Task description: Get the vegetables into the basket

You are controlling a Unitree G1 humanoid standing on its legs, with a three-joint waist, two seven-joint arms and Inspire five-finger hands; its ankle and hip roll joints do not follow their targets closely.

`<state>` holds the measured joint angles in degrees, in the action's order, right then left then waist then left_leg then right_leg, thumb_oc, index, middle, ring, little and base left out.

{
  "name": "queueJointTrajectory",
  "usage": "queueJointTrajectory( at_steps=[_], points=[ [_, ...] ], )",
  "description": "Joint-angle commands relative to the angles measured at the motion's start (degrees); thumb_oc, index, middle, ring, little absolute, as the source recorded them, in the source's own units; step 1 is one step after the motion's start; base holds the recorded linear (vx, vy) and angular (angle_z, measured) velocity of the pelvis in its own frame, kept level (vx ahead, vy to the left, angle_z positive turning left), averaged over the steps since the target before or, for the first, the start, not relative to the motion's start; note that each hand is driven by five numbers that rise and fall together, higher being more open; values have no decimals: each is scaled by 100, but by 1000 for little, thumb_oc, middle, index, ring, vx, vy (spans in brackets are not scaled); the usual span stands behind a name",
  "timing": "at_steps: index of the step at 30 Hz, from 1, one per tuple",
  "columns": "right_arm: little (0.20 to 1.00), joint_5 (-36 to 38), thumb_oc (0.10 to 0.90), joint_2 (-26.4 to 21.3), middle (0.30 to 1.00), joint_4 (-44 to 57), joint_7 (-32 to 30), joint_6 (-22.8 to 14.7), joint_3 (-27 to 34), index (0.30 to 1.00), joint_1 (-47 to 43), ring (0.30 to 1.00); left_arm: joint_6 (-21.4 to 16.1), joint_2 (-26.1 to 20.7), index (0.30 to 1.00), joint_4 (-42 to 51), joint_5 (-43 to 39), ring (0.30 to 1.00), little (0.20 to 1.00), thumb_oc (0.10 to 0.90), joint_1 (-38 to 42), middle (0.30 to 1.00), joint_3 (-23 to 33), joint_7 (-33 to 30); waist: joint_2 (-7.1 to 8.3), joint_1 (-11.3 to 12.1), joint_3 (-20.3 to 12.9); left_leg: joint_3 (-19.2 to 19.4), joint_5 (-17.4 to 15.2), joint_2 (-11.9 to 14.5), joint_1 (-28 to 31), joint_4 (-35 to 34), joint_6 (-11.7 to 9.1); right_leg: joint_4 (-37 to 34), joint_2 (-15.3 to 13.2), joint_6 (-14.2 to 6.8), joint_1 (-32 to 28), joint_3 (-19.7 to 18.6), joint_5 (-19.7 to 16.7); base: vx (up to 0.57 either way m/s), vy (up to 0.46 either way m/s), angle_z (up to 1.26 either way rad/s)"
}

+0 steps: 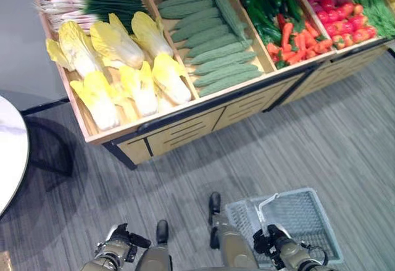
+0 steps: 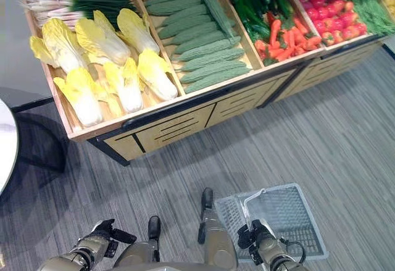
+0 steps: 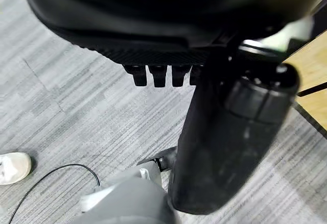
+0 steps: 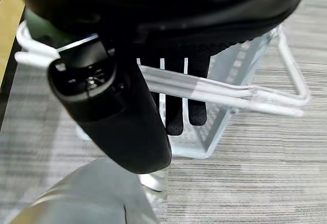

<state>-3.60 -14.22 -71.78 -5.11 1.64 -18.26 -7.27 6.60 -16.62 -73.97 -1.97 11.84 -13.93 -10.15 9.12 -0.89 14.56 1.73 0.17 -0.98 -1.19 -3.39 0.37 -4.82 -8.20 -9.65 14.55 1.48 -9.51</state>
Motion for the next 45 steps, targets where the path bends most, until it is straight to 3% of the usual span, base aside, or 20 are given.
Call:
queueJointTrajectory(
  at_steps=[1, 5, 7, 12, 16, 17, 19, 24, 38, 40, 42, 44, 45],
  points=[
    [300, -96, 400, -373, 300, -14, -28, 43, -133, 300, 70, 300, -34, 43, 1000, -3, 271, 1000, 1000, 900, 182, 1000, 94, -93, -154, -86, 287, 289, -184, 71, -6, 322, -127, 662, -39, -233, 342, -284, -255, 119, -173, 72],
    [300, -200, 400, -429, 300, -31, -11, 34, -184, 300, 76, 300, -26, 123, 1000, -67, 237, 1000, 1000, 900, 108, 1000, 127, -95, -205, -52, 156, -27, -133, 88, 24, 285, -201, 738, 130, -59, 62, -350, -58, 58, -203, 44],
    [300, -153, 400, -457, 300, 33, -28, 23, -193, 300, 81, 300, -29, 205, 1000, -92, 75, 1000, 1000, 900, 62, 1000, 178, -122, -307, -15, 67, -251, -59, 276, -5, 326, -342, 834, 265, 113, -85, -237, 181, 91, -322, 64],
    [300, -64, 400, -519, 300, 27, -45, 37, -139, 300, 141, 300, 13, 360, 1000, -95, 9, 1000, 1000, 900, 48, 1000, 139, -86, -438, -77, 5, -326, 57, 460, -109, 393, -490, 764, 268, 247, -353, 115, 343, 32, -216, 78],
    [300, -146, 400, -618, 300, -1, -18, 82, -107, 300, 194, 300, 42, 491, 1000, 19, 94, 1000, 1000, 900, 58, 1000, 22, -10, -564, -200, -42, 440, 375, 671, -267, 338, -597, 688, 139, 310, -573, 576, 464, -42, -125, 72],
    [300, -156, 400, -648, 300, -3, -19, 93, -76, 300, 205, 300, 54, 510, 1000, 34, 126, 1000, 1000, 900, 60, 1000, 2, 2, -599, -253, -75, 782, 467, 741, -279, 276, -604, 661, 102, 304, -610, 681, 470, -53, -39, 72],
    [300, -163, 400, -664, 300, -28, -18, 113, -32, 300, 224, 300, 66, 539, 1000, 47, 139, 1000, 1000, 900, 38, 1000, 17, 12, -646, -287, -133, 1063, 521, 769, -273, 201, -609, 618, 96, 295, -638, 797, 464, -33, -26, 63],
    [300, -211, 400, -625, 300, -118, -15, 134, -79, 300, 207, 300, 63, 504, 1000, 44, 221, 1000, 1000, 900, -53, 1000, 47, 60, -678, -252, -261, 1125, 530, 746, -152, -38, -578, 475, 151, 254, -659, 789, 369, -18, 19, 19],
    [300, -253, 400, -496, 300, -164, -32, 129, -148, 300, 230, 300, -7, 393, 1000, 224, 150, 1000, 1000, 900, -65, 1000, 95, -43, -481, -134, -237, 1234, 406, 654, 13, -56, -485, 441, 112, 171, -681, 585, 234, -1, 44, -14],
    [300, -245, 400, -496, 300, -133, -51, 97, -129, 300, 230, 300, -101, 368, 1000, 605, -18, 1000, 1000, 900, -74, 1000, 109, -112, -472, -121, -242, 1215, 392, 620, 34, -78, -473, 431, 100, 155, -680, 567, 211, -12, 31, -2],
    [300, -236, 400, -536, 300, 105, -109, 22, -27, 300, 272, 300, -465, 169, 1000, 2287, -390, 1000, 1000, 900, -349, 1000, 117, -159, -468, -80, -187, 1159, 373, 565, 32, -88, -454, 417, 92, 115, -644, 537, 150, -50, 35, -1],
    [300, -230, 400, -560, 300, 172, -111, 12, 10, 300, 303, 300, -480, 110, 1000, 2712, -395, 1000, 1000, 900, -508, 1000, 112, -132, -470, -68, -179, 1147, 373, 559, 36, -88, -452, 411, 89, 107, -650, 540, 142, -18, 9, 0],
    [300, -227, 400, -605, 300, 311, -110, -12, 116, 300, 356, 300, -638, -59, 1000, 3726, -499, 1000, 1000, 900, -792, 1000, 206, -77, -485, -38, -131, 1114, 351, 552, 69, -88, -450, 414, 84, 95, -683, 561, 156, 0, 0, 0]
  ],
)
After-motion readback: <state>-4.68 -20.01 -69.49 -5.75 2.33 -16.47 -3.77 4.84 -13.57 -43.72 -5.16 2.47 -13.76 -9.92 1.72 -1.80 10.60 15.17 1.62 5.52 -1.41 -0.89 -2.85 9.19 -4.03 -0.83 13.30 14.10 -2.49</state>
